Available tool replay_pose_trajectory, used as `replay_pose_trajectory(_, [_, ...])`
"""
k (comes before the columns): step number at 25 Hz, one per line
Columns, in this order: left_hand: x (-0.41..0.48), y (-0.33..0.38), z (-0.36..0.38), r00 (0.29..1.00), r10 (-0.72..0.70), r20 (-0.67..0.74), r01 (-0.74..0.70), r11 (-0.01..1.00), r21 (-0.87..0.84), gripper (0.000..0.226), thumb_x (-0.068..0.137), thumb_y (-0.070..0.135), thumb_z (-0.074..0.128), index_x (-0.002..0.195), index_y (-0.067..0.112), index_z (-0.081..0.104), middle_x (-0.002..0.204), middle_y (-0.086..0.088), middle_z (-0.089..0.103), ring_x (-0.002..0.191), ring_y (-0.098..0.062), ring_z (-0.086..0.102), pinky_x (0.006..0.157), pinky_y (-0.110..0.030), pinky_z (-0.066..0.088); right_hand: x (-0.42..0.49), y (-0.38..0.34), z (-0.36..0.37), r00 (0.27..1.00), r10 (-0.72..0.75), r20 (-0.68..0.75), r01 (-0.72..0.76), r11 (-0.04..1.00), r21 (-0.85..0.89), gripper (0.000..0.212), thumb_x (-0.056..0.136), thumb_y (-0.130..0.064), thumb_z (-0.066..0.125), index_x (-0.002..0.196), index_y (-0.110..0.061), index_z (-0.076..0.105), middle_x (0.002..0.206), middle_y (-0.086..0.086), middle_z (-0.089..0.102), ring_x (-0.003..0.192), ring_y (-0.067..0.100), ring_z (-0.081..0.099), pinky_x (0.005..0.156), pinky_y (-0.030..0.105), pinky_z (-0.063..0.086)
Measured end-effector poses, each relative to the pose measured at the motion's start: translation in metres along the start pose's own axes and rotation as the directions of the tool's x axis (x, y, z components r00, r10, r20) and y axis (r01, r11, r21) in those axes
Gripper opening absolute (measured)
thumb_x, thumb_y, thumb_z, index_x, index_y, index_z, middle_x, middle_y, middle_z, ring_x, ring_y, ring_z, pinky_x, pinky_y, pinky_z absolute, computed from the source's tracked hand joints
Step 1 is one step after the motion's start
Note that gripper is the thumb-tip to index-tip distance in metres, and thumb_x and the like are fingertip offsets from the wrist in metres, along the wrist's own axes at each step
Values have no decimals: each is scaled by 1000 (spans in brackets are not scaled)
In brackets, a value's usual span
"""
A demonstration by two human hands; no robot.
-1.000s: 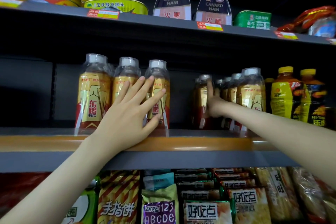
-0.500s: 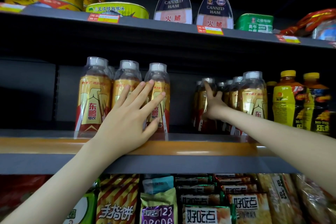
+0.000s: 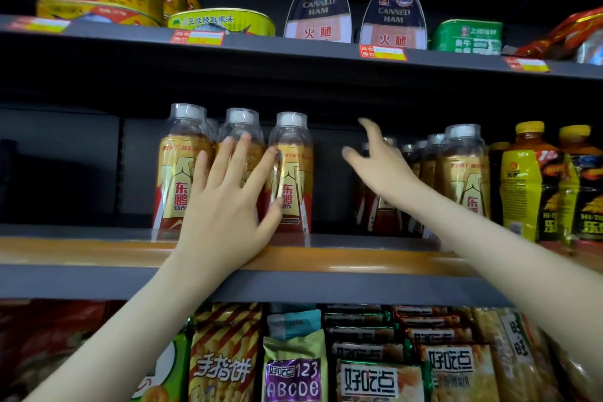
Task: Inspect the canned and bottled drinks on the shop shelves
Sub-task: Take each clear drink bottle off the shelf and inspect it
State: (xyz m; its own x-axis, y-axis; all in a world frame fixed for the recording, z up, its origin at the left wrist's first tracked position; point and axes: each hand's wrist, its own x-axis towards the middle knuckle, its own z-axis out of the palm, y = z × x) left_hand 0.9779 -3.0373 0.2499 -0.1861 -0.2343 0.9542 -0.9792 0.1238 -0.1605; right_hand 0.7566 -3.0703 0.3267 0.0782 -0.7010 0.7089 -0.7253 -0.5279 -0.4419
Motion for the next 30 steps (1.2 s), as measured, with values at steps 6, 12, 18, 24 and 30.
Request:
replay_pose_trajectory(6, [-2, 1, -3, 992, -24, 124, 37, 994, -98, 65, 92, 41, 22, 148, 13, 35, 160, -17, 13, 147, -35, 9, 115, -49, 17, -35, -47, 42, 955, -76, 285, 10, 974, 226, 112, 78, -42, 75, 150, -37, -12, 137, 4, 51, 103, 17, 57, 81, 27, 49])
replay_pose_trajectory(12, [-7, 18, -25, 976, -110, 188, 178, 897, -404, 64, 98, 51, 31, 155, 25, 16, 162, -3, 11, 148, -12, 2, 121, -35, 4, -58, -40, 24, 991, -105, 86, 88, 978, 188, 85, 73, -30, 82, 142, -23, 34, 114, -8, 58, 104, 8, 55, 83, 20, 43])
replay_pose_trajectory(18, [4, 72, -68, 979, -40, 198, 198, 397, -896, 74, 91, 40, 63, 150, 38, 17, 137, 20, 49, 121, 10, 47, 102, -13, 38, -116, -44, -31, 937, -298, -185, 334, 918, 215, 76, 81, -20, 75, 134, -46, 29, 119, -20, 50, 103, -13, 46, 81, -4, 35])
replay_pose_trajectory(24, [-52, 127, -120, 942, 101, 320, 300, 170, -939, 79, 81, 32, 73, 147, 35, 32, 133, 10, 57, 120, -6, 56, 97, -26, 49, -219, -10, -67, 974, -217, -62, 219, 841, 496, 75, 68, -35, 81, 131, -38, 42, 112, -31, 62, 108, -7, 59, 86, 14, 49])
replay_pose_trajectory(30, [-183, 209, -124, 647, -56, 761, 759, -48, -649, 70, 68, 35, 80, 133, 33, 53, 112, 1, 72, 106, -18, 67, 95, -43, 52, -340, 75, -38, 943, -44, 329, -151, 826, 543, 104, 68, -34, 81, 144, -53, 12, 128, -27, 55, 115, -9, 54, 96, 21, 47])
